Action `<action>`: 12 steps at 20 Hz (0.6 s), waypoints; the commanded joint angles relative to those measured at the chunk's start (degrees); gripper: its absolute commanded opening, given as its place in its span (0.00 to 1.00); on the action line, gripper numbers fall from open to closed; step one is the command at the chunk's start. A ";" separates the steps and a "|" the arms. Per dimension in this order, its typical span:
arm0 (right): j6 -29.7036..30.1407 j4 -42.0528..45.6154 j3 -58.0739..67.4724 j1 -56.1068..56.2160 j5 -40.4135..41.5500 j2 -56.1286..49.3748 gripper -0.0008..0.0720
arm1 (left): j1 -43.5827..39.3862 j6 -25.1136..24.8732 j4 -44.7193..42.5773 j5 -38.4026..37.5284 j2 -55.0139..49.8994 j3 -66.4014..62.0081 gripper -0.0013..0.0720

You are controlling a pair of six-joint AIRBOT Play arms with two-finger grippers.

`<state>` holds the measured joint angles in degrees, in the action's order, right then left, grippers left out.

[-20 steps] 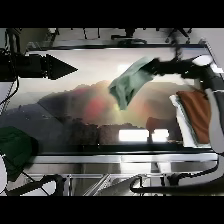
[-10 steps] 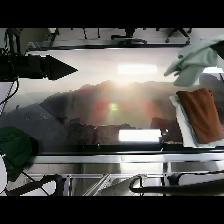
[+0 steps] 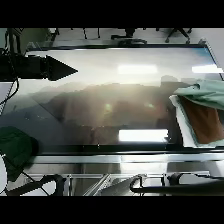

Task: Fold the shirts.

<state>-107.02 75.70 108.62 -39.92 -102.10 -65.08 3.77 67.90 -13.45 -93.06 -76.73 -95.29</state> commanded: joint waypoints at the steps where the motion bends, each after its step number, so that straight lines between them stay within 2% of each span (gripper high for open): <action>1: -3.39 9.88 -10.29 -0.42 -3.37 4.63 0.03 | -0.04 0.00 -0.04 -0.48 0.04 0.02 0.04; 5: -3.37 15.21 -26.88 -0.42 -1.27 8.90 0.03 | -0.04 -1.44 -0.09 -0.92 0.04 0.02 0.04; 8: -2.29 15.17 -37.16 -0.35 6.47 9.90 0.05 | -0.04 -1.97 -0.24 -1.29 0.02 0.02 0.04; 9: -0.94 15.17 -39.01 -0.35 9.01 9.64 0.21 | -0.04 -1.97 -0.50 -1.31 0.02 0.02 0.04; 10: 1.27 15.19 -39.80 -0.35 9.97 9.03 0.64 | -0.04 -1.97 -0.50 -1.31 0.02 0.02 0.04; 11: 3.48 15.19 -39.65 -0.35 9.46 8.35 0.95 | -0.04 -1.97 -0.48 -1.29 0.02 0.02 0.04; 12: 4.20 15.23 -39.04 -0.35 8.46 8.13 0.95 | -0.04 -1.97 -0.48 -1.25 0.02 0.02 0.04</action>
<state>-106.87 90.06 72.31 -40.32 -95.55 -56.45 3.77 66.17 -13.87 -94.19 -76.73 -95.29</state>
